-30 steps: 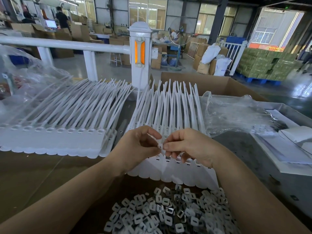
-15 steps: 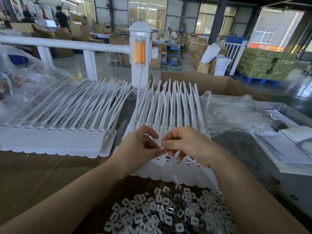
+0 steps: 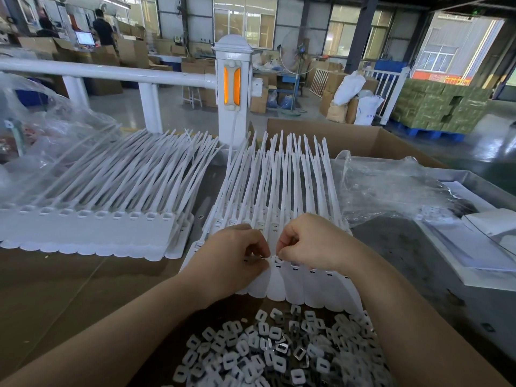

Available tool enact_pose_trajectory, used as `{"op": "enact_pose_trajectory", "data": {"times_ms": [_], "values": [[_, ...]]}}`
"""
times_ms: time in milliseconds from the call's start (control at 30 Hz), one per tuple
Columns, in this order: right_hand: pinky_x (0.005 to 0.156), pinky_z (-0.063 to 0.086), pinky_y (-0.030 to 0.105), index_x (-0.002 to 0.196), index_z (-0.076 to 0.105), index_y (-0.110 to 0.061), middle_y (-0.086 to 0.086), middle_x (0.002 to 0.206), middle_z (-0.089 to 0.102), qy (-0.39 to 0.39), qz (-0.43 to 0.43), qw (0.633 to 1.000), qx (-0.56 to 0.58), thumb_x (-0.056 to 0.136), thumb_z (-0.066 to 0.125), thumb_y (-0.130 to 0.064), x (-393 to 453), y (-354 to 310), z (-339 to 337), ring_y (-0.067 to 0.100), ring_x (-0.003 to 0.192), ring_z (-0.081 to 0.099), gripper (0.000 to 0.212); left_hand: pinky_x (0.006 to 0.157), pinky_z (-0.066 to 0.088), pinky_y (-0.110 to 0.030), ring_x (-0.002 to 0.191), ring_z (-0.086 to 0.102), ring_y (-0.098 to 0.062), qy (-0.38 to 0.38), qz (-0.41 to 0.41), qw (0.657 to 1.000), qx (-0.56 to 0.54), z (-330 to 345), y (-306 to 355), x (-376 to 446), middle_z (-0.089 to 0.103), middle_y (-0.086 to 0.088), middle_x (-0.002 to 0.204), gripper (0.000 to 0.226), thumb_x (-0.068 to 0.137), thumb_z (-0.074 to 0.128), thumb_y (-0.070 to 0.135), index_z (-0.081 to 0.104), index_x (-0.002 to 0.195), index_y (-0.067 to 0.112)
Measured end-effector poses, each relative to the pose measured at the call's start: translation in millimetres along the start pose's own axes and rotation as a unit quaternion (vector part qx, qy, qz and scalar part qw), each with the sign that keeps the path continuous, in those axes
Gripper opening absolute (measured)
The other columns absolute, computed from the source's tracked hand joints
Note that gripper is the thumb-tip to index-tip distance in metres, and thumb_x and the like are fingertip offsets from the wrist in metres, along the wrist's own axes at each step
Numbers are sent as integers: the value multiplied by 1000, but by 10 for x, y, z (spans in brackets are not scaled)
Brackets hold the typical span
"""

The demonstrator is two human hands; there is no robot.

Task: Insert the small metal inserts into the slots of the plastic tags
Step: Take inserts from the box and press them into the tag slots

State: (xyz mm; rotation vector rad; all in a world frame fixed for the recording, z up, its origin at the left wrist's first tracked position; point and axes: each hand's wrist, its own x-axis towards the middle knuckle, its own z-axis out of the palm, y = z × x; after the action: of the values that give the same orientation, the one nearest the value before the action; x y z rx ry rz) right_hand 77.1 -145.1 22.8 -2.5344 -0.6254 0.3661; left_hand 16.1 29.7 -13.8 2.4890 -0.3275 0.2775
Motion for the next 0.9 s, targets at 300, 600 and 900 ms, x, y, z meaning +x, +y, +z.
{"op": "enact_pose_trajectory", "data": {"times_ms": [300,600,900], "values": [[53,44,16,86,69,-20,-10,77,66,21,-4,999,-31,90,59,-11,-12,-38,7,3,67,62,14,76,46,-15,87,57,-2,1,20,1000,9,14,-30,-2,59,14,94,10,85,72,24,71,94,29],[81,57,28,99,75,-15,-6,91,69,10,-15,998,-68,92,65,-13,-22,-78,22,10,87,67,13,73,43,-11,86,55,0,6,19,1000,19,38,-32,4,57,17,92,9,86,71,26,70,93,31],[80,56,28,95,72,-16,-2,96,71,3,3,997,-74,90,62,-9,-27,-80,39,13,90,66,14,77,47,-16,86,55,0,11,28,999,19,65,-46,-4,58,17,92,10,87,70,24,71,94,31]]}}
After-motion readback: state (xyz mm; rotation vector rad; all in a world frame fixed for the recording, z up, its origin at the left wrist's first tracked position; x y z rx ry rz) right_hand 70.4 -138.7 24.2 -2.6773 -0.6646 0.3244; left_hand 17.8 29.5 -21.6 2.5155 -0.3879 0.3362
